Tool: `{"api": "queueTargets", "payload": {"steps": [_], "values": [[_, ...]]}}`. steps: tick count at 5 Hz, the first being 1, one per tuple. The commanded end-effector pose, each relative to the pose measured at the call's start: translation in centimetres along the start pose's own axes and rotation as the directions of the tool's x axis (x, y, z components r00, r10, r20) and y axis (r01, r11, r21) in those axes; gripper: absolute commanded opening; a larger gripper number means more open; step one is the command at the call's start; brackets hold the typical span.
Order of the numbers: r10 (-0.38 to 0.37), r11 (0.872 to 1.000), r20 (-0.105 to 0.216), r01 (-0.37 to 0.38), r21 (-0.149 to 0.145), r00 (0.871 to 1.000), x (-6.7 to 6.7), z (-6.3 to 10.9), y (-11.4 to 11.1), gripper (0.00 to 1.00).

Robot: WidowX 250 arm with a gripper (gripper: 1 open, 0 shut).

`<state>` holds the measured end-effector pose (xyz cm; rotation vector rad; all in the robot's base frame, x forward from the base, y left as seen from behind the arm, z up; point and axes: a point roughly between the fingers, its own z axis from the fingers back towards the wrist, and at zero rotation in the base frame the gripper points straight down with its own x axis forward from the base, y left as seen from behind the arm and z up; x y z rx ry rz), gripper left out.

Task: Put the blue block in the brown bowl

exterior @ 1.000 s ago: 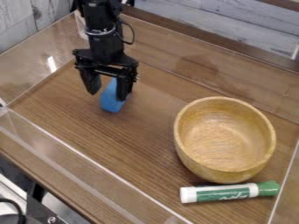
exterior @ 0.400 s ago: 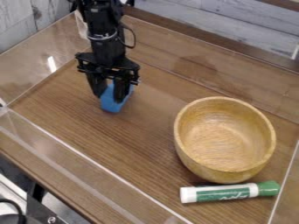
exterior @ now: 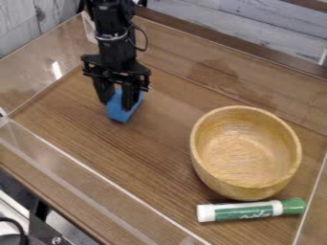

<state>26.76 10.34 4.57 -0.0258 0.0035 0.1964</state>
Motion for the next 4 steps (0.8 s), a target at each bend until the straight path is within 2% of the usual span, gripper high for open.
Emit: {"api": "queueTargets", "payload": {"steps": [1,4], "values": [[-0.023,0.999,0.060,0.021,0.026,0.998,1.1,2.1,0.0,0.00],[-0.068,0.997,0.059,0.065,0.052,0.996,1.5,3.3,-0.3,0.00]]}}
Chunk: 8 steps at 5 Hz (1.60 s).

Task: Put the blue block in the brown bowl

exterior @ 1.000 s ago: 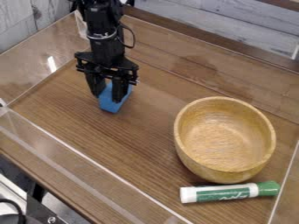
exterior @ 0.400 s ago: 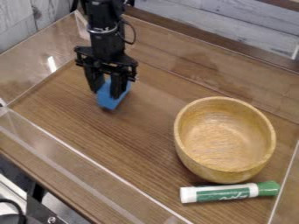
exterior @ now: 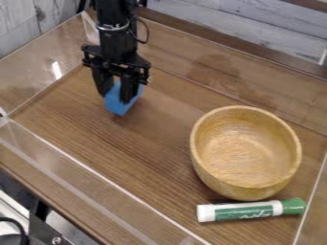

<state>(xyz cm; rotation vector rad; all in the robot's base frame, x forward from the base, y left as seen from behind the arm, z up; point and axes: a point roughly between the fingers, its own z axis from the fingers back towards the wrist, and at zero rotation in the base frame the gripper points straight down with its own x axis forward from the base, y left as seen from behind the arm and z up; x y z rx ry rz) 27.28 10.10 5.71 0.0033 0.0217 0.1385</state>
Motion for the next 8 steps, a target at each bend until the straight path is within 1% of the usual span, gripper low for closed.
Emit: {"api": "queueTargets", "payload": {"steps": [1,2,4,6,8], "values": [[-0.026,0.999,0.077,0.023,0.031,0.997,1.1,2.7,0.0,0.00],[-0.041,0.998,0.084,0.038,0.041,0.996,1.2,3.5,-0.1,0.00],[-0.075,0.996,0.130,0.069,0.052,0.989,2.3,5.1,-0.8,0.00],[-0.110,0.993,0.202,0.101,0.056,0.973,3.8,6.8,-1.7,0.00],[-0.136,0.991,0.289,0.127,0.050,0.948,5.2,8.4,-3.4,0.00]]}}
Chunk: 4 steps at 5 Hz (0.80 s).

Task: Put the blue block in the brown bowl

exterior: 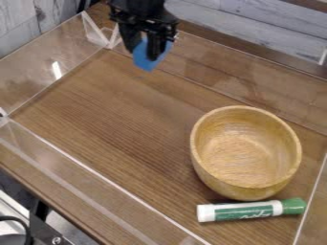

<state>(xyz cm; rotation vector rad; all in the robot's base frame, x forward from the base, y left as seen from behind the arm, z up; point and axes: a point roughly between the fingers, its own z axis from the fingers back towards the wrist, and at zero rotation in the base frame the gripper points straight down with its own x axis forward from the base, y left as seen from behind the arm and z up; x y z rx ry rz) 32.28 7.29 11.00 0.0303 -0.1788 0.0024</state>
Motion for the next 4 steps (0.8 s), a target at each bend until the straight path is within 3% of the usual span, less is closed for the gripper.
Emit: {"api": "queueTargets", "payload": {"steps": [1,2,3,4], "values": [[0.002,1.000,0.133,-0.006,0.031,0.991,1.7,4.0,0.1,0.00],[0.014,0.999,0.166,-0.022,0.045,0.986,1.7,5.5,0.3,0.00],[0.021,0.998,0.183,-0.031,0.052,0.983,0.8,6.5,0.1,0.00],[-0.022,1.000,0.170,0.018,0.024,0.985,-0.5,6.7,-2.8,0.00]]}}
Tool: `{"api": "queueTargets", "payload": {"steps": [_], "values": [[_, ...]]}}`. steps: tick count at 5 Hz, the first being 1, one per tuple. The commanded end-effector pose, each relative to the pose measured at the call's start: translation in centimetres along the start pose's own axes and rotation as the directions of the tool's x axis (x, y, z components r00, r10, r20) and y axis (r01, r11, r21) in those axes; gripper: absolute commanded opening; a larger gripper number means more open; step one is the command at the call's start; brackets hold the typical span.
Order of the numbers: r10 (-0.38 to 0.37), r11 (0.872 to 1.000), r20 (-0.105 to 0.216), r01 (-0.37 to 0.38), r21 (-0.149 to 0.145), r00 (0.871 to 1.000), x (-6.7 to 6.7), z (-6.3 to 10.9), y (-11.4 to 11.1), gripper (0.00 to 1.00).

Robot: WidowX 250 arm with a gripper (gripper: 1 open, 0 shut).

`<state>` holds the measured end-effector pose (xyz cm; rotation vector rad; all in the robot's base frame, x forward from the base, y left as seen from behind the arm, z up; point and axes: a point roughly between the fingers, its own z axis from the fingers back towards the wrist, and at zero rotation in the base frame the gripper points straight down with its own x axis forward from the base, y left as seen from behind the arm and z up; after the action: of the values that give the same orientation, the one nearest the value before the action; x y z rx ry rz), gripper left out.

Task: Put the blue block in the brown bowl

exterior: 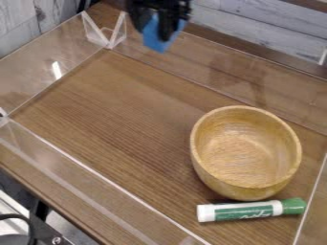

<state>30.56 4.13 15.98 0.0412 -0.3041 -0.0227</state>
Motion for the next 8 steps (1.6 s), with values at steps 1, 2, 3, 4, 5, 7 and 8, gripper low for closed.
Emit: {"api": "queueTargets", "payload": {"steps": [1,2,3,4,5,7,8], "values": [[-0.044,0.999,0.039,0.045,-0.010,0.998,-0.3,1.5,-3.4,0.00],[-0.070,0.997,0.031,0.071,-0.031,0.997,-1.2,1.7,-6.7,0.00],[-0.084,0.995,0.022,0.085,-0.043,0.996,-1.8,1.5,-9.7,0.00],[-0.095,0.994,0.016,0.095,-0.055,0.995,-2.6,1.3,-12.3,0.00],[-0.095,0.994,0.009,0.096,-0.058,0.995,-3.5,0.5,-14.1,0.00],[-0.095,0.994,-0.010,0.095,-0.049,0.995,-5.2,-1.8,-15.0,0.00],[-0.091,0.995,-0.015,0.090,-0.050,0.996,-5.7,-3.3,-14.8,0.00]]}}
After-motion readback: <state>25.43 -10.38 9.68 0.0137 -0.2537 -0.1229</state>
